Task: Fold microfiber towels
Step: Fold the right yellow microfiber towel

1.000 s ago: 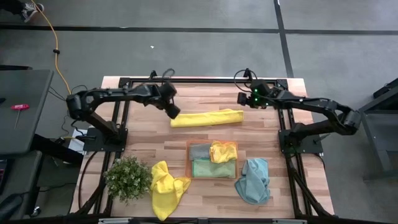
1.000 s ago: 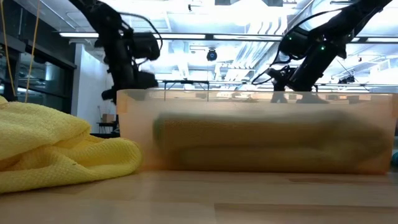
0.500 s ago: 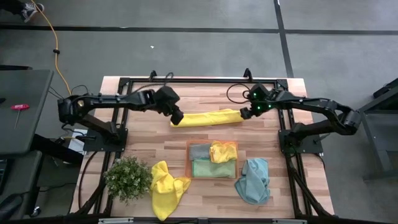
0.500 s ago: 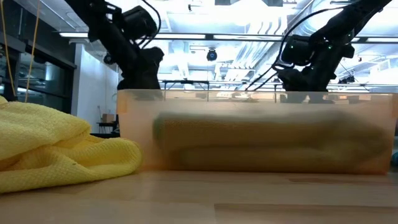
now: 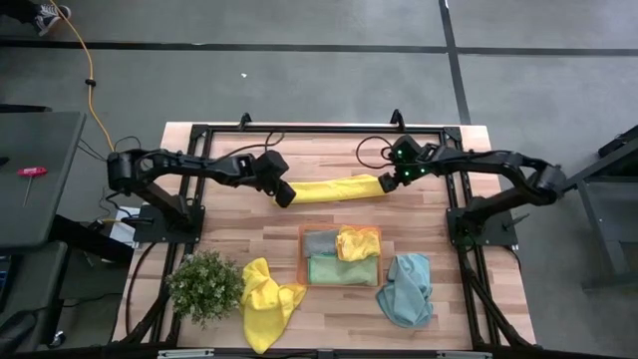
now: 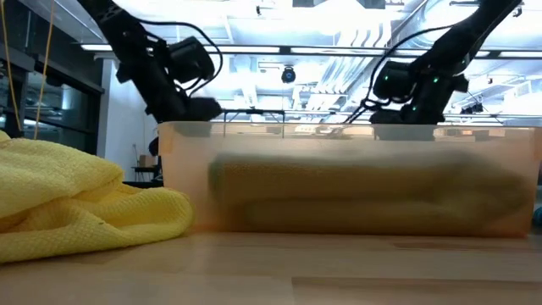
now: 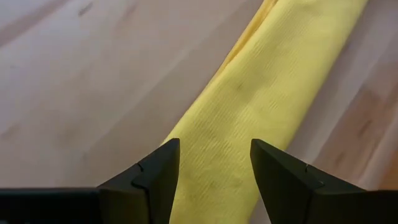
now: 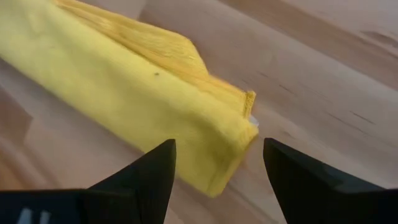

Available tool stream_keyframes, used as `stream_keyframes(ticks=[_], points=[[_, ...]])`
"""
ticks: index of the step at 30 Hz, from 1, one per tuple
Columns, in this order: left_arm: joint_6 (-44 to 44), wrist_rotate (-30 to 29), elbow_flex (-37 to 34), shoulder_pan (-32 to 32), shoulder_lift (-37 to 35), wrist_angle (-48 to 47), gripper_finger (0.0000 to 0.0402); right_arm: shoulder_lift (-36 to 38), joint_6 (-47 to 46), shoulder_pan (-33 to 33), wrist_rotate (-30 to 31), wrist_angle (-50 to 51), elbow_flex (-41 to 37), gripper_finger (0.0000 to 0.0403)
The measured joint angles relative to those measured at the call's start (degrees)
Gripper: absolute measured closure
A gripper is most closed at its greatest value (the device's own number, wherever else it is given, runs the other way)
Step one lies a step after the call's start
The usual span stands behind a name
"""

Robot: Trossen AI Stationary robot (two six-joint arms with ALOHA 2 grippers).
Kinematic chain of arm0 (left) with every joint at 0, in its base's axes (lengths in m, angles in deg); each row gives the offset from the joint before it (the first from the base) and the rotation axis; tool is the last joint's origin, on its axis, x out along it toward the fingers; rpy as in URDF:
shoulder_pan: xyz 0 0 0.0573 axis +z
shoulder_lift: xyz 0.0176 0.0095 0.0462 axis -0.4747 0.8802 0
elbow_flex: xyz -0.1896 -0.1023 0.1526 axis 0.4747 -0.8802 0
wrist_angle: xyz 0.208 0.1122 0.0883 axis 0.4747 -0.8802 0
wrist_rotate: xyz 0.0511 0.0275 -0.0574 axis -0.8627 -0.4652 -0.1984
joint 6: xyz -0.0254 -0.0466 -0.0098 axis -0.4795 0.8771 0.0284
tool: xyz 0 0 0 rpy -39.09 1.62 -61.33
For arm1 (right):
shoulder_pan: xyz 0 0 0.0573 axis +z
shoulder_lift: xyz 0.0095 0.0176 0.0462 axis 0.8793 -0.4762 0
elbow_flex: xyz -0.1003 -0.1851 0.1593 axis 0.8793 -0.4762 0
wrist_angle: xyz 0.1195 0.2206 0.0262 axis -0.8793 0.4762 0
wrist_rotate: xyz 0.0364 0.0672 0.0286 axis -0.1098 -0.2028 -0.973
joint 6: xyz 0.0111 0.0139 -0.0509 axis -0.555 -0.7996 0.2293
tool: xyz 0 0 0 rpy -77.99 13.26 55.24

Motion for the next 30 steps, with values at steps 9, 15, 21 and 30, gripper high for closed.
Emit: stream_keyframes(ticks=[9, 15, 21, 30], points=[[-0.33, -2.19, -1.39, -0.25, 3.77, -0.09, 0.0216, -6.70, -0.19, 0.58, 0.06, -2.67, 0.19, 0.0169], [-6.92, -6.80, -1.33, 0.29, 5.68, 0.16, 0.0216, -7.37, -4.75, 3.83, 4.84, -5.09, 0.07, 0.0197], [-8.29, -7.17, -1.26, 1.33, 6.93, 1.54, 0.0216, -7.59, -10.13, 7.98, 10.28, -6.25, 0.07, 0.0281], [-12.82, -7.39, -1.41, 1.31, 7.21, 5.41, 0.0216, -7.61, -17.12, 10.64, 9.72, -4.98, 0.04, 0.0393]])
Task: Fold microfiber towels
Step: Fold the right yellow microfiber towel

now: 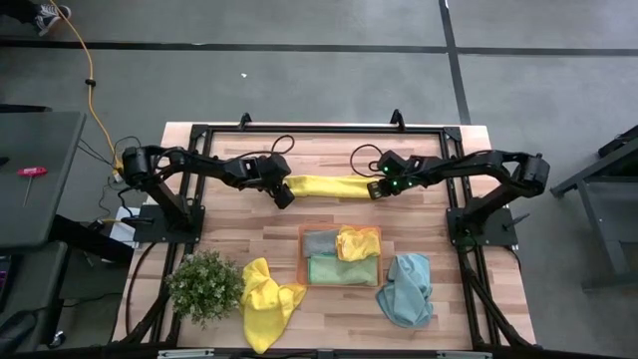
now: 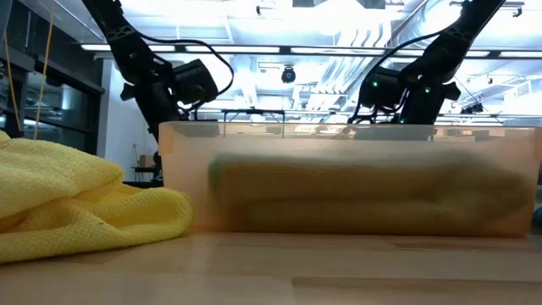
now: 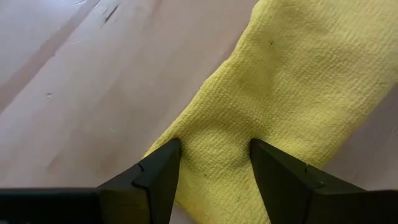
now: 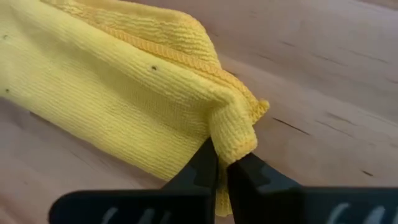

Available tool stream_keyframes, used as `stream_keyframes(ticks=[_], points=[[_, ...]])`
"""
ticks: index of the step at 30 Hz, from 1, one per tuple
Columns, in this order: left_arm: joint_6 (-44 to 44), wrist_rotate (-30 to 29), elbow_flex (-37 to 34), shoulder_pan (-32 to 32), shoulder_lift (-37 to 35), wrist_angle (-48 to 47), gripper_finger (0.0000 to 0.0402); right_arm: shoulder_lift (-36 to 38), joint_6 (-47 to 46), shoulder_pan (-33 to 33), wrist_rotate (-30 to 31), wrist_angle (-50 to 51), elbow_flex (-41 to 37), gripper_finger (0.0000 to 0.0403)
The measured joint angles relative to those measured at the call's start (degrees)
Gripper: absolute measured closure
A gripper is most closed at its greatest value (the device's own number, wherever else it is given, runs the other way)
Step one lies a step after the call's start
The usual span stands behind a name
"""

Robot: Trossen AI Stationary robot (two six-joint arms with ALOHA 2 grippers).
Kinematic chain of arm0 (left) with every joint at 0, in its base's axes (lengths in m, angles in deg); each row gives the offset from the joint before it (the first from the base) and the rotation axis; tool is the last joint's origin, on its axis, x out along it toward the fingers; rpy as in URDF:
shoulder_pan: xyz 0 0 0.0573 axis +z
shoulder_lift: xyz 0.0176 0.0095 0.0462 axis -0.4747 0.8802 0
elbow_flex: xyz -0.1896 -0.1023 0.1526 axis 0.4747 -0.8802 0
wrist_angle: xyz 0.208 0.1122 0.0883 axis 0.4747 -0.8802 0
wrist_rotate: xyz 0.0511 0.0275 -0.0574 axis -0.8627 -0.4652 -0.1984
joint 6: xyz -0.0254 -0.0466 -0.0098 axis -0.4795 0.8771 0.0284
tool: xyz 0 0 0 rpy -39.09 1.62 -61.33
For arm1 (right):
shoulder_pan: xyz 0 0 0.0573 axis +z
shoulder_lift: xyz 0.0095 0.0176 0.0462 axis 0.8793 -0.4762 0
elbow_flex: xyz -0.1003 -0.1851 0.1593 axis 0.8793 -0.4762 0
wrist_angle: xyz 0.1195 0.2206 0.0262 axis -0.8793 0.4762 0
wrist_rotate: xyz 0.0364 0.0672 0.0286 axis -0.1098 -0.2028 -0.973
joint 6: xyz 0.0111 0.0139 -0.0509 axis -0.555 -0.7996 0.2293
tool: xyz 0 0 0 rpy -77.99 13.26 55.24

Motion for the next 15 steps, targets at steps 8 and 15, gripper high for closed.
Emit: stream_keyframes(ticks=[8, 15], points=[[-2.58, 1.46, 1.70, 0.00, -3.31, -3.82, 0.0216, 3.69, 1.59, -1.85, 3.61, 8.97, -0.13, 0.0400], [-7.01, 1.52, 3.72, 0.06, -6.99, -3.88, 0.0216, 9.50, 5.94, -4.98, 5.15, 16.03, -0.13, 0.0402]])
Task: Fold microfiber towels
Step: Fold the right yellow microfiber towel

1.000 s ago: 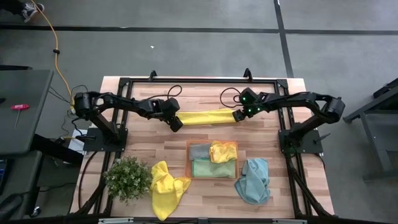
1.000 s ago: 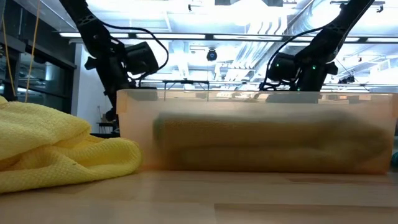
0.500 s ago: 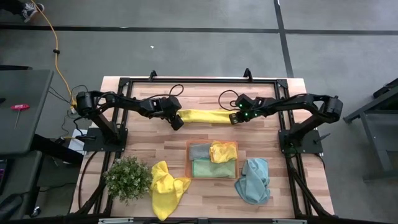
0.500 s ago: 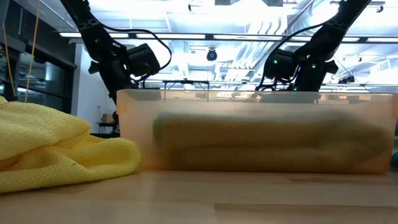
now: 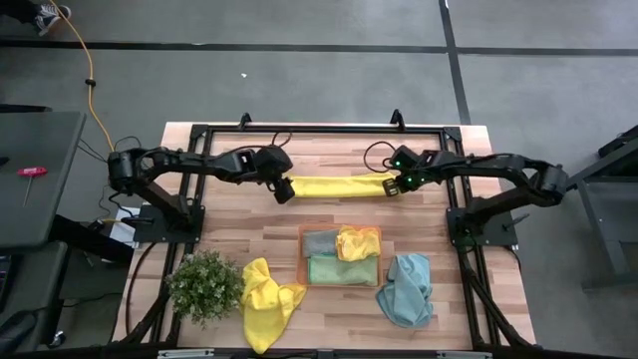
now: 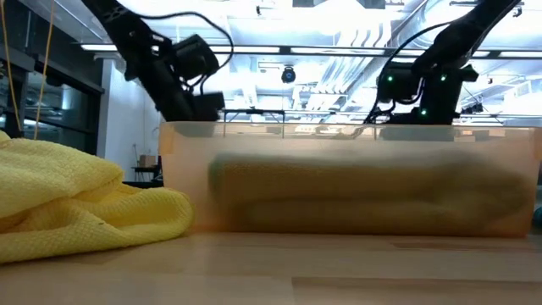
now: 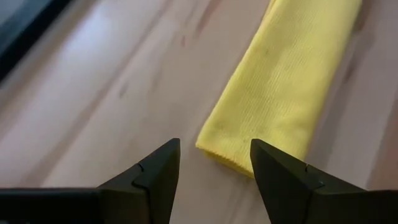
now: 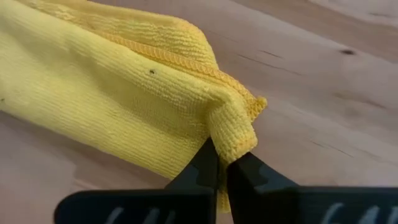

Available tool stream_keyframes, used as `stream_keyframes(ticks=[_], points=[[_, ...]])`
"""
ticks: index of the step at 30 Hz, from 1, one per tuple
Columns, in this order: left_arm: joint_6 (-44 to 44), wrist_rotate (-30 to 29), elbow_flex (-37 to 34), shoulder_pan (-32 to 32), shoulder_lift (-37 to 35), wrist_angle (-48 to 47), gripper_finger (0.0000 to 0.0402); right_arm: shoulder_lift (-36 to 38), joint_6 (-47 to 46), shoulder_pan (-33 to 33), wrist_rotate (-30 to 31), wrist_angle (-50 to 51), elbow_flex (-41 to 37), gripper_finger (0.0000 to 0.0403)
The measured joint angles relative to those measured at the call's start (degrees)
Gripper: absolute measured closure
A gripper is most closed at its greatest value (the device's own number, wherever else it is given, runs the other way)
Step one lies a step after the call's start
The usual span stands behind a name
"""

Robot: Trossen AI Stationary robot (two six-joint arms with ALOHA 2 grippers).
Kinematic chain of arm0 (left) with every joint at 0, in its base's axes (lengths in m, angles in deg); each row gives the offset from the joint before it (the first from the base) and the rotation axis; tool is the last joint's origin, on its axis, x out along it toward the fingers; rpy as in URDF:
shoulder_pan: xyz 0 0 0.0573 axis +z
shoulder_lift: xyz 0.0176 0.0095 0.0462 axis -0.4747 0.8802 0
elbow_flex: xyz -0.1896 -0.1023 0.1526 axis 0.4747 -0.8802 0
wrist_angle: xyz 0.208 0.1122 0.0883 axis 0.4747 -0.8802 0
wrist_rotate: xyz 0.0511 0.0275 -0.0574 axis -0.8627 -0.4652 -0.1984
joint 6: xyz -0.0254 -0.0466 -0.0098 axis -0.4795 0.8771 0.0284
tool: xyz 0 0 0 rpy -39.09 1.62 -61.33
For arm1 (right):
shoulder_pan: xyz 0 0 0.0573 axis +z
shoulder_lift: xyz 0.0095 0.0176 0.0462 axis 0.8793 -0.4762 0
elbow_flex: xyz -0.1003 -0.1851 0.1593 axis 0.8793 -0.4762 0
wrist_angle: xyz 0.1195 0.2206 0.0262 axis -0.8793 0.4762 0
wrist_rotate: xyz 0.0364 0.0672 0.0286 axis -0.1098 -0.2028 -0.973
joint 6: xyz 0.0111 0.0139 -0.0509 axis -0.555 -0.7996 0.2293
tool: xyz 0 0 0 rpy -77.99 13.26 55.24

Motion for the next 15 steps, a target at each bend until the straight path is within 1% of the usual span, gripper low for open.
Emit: stream_keyframes(ticks=[4, 7, 9, 12, 15], points=[[-0.64, 0.04, 0.24, -0.08, -2.66, -0.27, 0.0216, 3.62, 1.14, -0.85, 0.51, 3.54, 0.00, 0.0402], [-1.09, 0.23, 0.17, -0.08, -2.66, -2.07, 0.0217, 6.52, 2.51, -1.20, 0.82, 4.99, 0.02, 0.0402], [-1.90, 0.81, -0.29, -0.14, -1.62, -1.62, 0.0226, 8.24, 2.60, -1.20, 0.27, 5.06, 0.02, 0.0402], [-2.56, 1.11, -1.53, -0.72, 0.64, -0.28, 0.0265, 10.11, 3.15, -1.20, -2.03, 5.03, 0.02, 0.0402], [-2.50, 1.14, -2.17, -1.06, 3.59, 1.52, 0.0335, 11.10, 3.13, -1.14, -4.66, 5.08, 0.02, 0.0402]])
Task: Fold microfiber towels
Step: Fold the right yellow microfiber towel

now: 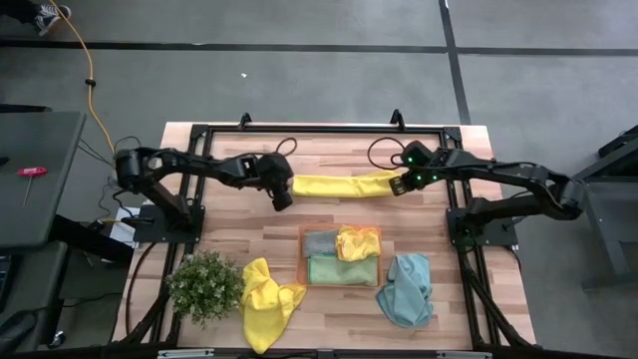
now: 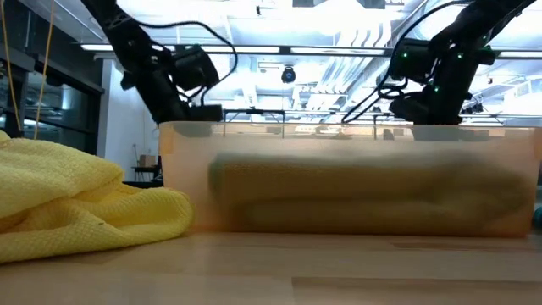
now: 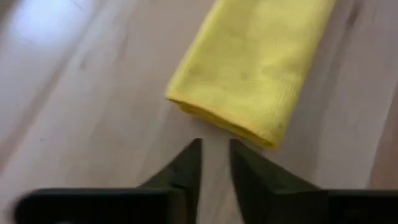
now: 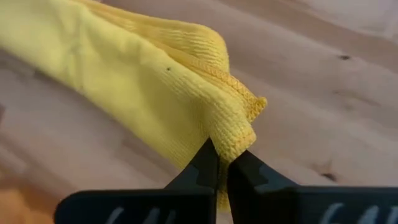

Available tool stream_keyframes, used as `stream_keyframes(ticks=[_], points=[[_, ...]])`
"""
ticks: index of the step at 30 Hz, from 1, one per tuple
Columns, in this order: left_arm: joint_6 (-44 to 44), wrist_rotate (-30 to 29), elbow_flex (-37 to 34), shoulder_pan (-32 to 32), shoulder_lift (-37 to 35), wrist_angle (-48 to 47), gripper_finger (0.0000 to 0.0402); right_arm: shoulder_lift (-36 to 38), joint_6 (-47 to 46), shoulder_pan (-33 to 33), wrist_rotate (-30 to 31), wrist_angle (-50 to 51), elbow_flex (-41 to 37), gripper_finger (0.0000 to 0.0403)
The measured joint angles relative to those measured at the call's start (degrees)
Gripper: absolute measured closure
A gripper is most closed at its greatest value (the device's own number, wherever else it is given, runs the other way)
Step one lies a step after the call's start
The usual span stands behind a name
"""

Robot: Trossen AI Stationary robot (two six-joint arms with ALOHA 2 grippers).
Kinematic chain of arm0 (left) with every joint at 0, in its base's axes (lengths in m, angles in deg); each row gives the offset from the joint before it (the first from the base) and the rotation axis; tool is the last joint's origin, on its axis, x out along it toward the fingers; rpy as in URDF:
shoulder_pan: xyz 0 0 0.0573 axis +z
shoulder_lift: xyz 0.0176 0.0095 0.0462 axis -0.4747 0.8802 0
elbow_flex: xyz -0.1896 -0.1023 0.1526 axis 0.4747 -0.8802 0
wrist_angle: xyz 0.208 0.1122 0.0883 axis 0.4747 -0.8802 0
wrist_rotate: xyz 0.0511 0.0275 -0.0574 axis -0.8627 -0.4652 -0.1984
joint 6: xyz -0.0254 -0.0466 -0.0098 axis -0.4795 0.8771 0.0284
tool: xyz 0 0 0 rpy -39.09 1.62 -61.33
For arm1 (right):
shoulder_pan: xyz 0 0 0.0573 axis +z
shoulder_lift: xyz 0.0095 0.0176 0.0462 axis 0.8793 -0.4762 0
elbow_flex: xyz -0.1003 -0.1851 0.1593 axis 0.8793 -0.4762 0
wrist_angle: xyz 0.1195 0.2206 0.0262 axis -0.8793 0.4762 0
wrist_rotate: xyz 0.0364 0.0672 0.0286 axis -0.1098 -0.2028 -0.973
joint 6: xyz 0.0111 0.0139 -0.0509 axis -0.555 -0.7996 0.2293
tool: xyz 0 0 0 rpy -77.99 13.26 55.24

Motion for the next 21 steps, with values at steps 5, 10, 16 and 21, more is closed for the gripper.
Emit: stream_keyframes(ticks=[5, 10, 16, 21], points=[[3.34, 0.26, 0.00, 0.11, 4.28, 3.20, 0.0388, 0.27, -0.08, 0.12, -3.79, 0.15, 0.56, 0.0403], [3.54, 1.76, 0.20, -0.15, 6.80, 5.04, 0.0399, 0.25, -0.08, 1.12, -4.74, -0.65, 3.80, 0.0403], [4.00, 2.11, 0.14, -1.29, 7.30, 6.21, 0.0400, 0.19, -3.59, 2.17, -7.86, -5.90, 6.71, 0.0403], [4.06, 2.68, 0.07, -1.61, 7.29, 8.01, 0.0401, 0.09, -9.10, 4.06, -9.37, -14.46, 6.73, 0.0403]])
